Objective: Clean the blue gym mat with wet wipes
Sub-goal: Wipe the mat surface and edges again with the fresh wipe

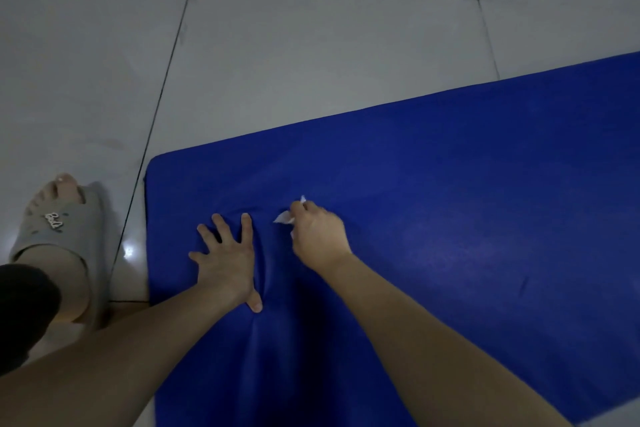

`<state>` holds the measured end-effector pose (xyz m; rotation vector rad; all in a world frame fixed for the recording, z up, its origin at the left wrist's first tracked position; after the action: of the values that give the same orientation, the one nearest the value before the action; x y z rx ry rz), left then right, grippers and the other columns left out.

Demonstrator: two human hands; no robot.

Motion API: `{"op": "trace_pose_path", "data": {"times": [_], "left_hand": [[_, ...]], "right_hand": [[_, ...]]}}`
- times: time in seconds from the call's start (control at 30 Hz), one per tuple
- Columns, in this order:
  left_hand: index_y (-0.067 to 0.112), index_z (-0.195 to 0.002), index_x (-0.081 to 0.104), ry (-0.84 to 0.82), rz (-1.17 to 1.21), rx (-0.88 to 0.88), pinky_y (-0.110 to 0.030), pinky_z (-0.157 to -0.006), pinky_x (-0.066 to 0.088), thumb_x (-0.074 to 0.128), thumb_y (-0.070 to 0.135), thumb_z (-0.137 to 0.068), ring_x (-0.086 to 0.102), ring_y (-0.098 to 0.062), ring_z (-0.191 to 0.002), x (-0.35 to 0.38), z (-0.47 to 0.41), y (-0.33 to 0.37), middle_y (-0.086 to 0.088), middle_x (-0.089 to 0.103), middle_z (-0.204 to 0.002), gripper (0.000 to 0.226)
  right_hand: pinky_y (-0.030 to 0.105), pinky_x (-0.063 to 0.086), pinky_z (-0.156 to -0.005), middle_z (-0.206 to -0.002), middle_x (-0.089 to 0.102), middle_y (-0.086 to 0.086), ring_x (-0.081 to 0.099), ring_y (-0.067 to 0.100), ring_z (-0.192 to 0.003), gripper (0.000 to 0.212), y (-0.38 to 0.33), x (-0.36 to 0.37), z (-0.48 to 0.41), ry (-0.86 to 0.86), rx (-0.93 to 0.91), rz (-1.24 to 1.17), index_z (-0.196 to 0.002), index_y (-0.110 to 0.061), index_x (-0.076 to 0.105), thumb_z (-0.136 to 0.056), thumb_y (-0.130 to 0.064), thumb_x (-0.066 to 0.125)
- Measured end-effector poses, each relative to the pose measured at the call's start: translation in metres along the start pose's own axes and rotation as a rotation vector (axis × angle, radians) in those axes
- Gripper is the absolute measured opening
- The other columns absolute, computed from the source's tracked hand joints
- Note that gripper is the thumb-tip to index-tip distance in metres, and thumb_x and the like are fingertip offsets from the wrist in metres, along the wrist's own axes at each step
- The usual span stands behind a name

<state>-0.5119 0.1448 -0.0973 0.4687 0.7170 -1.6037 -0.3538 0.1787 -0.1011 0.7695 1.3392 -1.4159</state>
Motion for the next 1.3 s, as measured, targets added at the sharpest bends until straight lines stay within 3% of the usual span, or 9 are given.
{"op": "trace_pose_path", "data": {"times": [0.4, 0.47, 0.53, 0.6, 0.73, 0.9, 1.07, 1.23, 1.3], "left_hand": [[0.016, -0.154, -0.031, -0.033, -0.084, 0.065, -0.056, -0.112, 0.039, 0.088, 0.072, -0.051, 0.002, -0.055, -0.149, -0.014, 0.01, -0.003, -0.032, -0.019, -0.16, 0.166], [0.014, -0.16, 0.004, -0.019, -0.134, 0.107, -0.043, -0.098, 0.051, 0.08, 0.078, -0.058, 0.037, -0.043, -0.138, -0.033, 0.008, -0.001, -0.03, 0.019, -0.158, 0.142], [0.023, -0.117, 0.057, 0.091, -0.147, 0.218, -0.031, -0.07, 0.049, 0.077, 0.074, -0.065, 0.059, -0.016, -0.092, -0.061, 0.002, 0.006, -0.006, 0.061, -0.116, 0.076], [0.022, -0.093, 0.059, 0.199, -0.139, 0.264, -0.03, -0.063, 0.042, 0.078, 0.069, -0.067, 0.054, -0.013, -0.077, -0.091, -0.008, 0.012, 0.004, 0.059, -0.093, 0.057], [0.019, -0.156, 0.021, 0.184, -0.062, 0.178, -0.044, -0.09, 0.05, 0.087, 0.069, -0.054, 0.037, -0.035, -0.137, -0.114, -0.039, 0.011, -0.013, 0.028, -0.155, 0.131], [0.028, -0.156, -0.026, 0.084, -0.008, 0.083, -0.065, -0.11, 0.038, 0.092, 0.068, -0.044, -0.008, -0.046, -0.152, -0.101, -0.064, -0.002, -0.015, -0.025, -0.164, 0.168], [0.024, -0.155, -0.03, 0.072, -0.023, 0.066, -0.062, -0.107, 0.042, 0.094, 0.066, -0.042, -0.009, -0.05, -0.151, -0.102, -0.068, 0.003, -0.02, -0.025, -0.163, 0.172], [0.022, -0.156, -0.027, 0.077, -0.007, 0.069, -0.059, -0.107, 0.045, 0.096, 0.062, -0.042, -0.009, -0.05, -0.151, -0.098, -0.067, 0.003, -0.021, -0.025, -0.163, 0.172], [0.022, -0.156, -0.028, 0.074, -0.011, 0.061, -0.059, -0.108, 0.044, 0.096, 0.06, -0.043, -0.01, -0.05, -0.151, -0.098, -0.067, 0.005, -0.022, -0.026, -0.163, 0.172]], "right_hand": [[0.035, 0.039, -0.063, -0.102, 0.064, 0.013, 0.056, 0.028, -0.078, 0.006, 0.203, -0.078, -0.003, 0.306, 0.602, -0.053, -0.104, -0.009, 0.053, -0.098, -0.01, 0.05], [0.032, 0.037, -0.062, -0.106, 0.067, 0.014, 0.056, 0.026, -0.073, 0.01, 0.18, -0.067, -0.009, 0.314, 0.597, -0.089, -0.103, -0.007, 0.053, -0.102, -0.014, 0.045], [0.031, 0.039, -0.056, -0.127, 0.063, 0.019, 0.061, 0.026, -0.068, 0.017, 0.15, -0.053, -0.015, 0.268, 0.553, -0.059, -0.103, -0.005, 0.052, -0.105, -0.019, 0.043], [0.03, 0.038, -0.052, -0.145, 0.05, 0.024, 0.066, 0.028, -0.069, 0.015, 0.115, -0.042, -0.023, 0.21, 0.498, -0.027, -0.104, -0.006, 0.051, -0.104, -0.018, 0.043], [0.029, 0.034, -0.053, -0.141, 0.049, 0.033, 0.07, 0.027, -0.078, 0.019, 0.033, -0.008, -0.036, 0.011, 0.233, 0.075, -0.112, -0.008, 0.054, -0.096, -0.014, 0.048], [0.025, 0.03, -0.041, -0.077, 0.068, 0.005, 0.058, 0.014, -0.051, 0.025, -0.015, -0.008, -0.029, 0.024, -0.109, 0.142, -0.081, -0.016, 0.06, -0.076, -0.024, 0.082], [0.038, 0.05, -0.065, -0.125, 0.06, 0.02, 0.067, 0.031, -0.092, 0.032, 0.108, -0.046, -0.056, 0.081, 0.199, 0.16, -0.11, -0.008, 0.051, -0.092, -0.029, 0.067], [0.034, 0.037, -0.056, -0.107, 0.064, 0.016, 0.065, 0.032, -0.085, 0.039, 0.224, -0.089, -0.046, 0.268, 0.533, 0.114, -0.108, -0.005, 0.046, -0.095, -0.037, 0.066], [0.031, 0.033, -0.054, -0.122, 0.063, 0.023, 0.065, 0.031, -0.08, 0.039, 0.223, -0.084, -0.048, 0.241, 0.609, 0.08, -0.107, -0.005, 0.046, -0.094, -0.035, 0.067]]}}
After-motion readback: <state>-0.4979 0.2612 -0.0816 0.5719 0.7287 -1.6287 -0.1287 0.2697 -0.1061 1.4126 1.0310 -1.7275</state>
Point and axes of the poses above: each hand's wrist, its own z-axis away from the middle knuckle, its own x-axis out of the palm, y = z × x, the point moved 6 cm from there along -z, towards the middle knuckle
